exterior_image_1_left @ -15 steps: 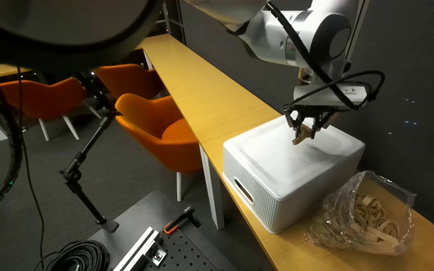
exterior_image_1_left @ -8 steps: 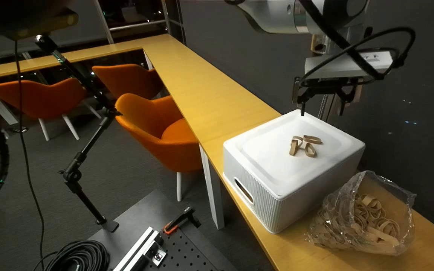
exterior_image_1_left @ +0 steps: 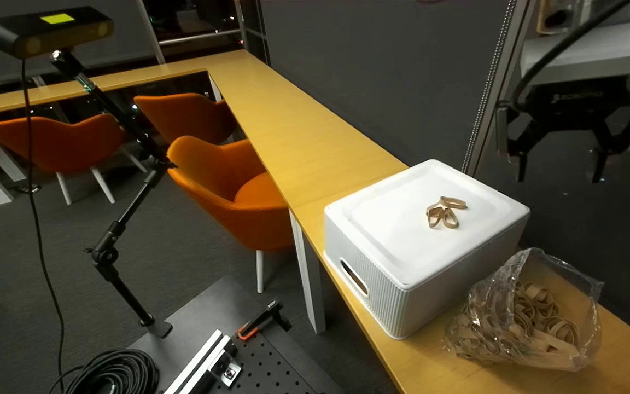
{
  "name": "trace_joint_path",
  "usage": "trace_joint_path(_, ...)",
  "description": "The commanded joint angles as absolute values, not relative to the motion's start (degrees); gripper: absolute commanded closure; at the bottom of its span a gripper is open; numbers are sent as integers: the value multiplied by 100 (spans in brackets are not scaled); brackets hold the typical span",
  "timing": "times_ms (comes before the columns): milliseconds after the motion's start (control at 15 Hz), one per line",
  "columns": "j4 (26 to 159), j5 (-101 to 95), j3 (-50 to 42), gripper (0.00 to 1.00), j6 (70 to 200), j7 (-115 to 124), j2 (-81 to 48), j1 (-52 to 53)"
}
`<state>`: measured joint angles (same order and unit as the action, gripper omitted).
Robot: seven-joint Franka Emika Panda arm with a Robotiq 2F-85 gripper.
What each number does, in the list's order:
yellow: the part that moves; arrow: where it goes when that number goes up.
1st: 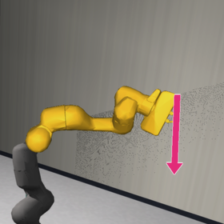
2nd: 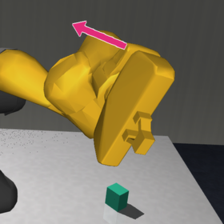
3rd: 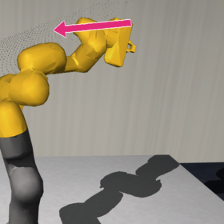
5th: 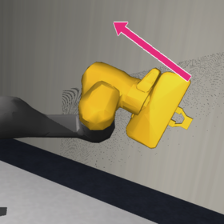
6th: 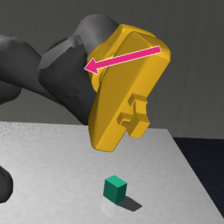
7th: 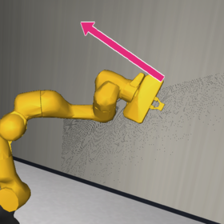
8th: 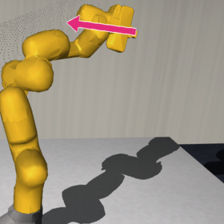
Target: Put some rubber bands on the basket
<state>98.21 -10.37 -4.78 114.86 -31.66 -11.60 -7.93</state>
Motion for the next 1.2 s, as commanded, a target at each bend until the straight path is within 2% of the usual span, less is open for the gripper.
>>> trace_joint_path(0, 10586, -966, -627, 57, 11834, -3155, -764, -1024)
trace_joint_path(400, 11724, -1040, -764, 99, 13040, -2863, -648, -1141)
trace_joint_path(733, 12129, -1198, -972, 100, 14084, -2566, -932, -1248)
trace_joint_path(1133, 12019, -1001, -1077, 100, 14705, -2724, -1606, -1537)
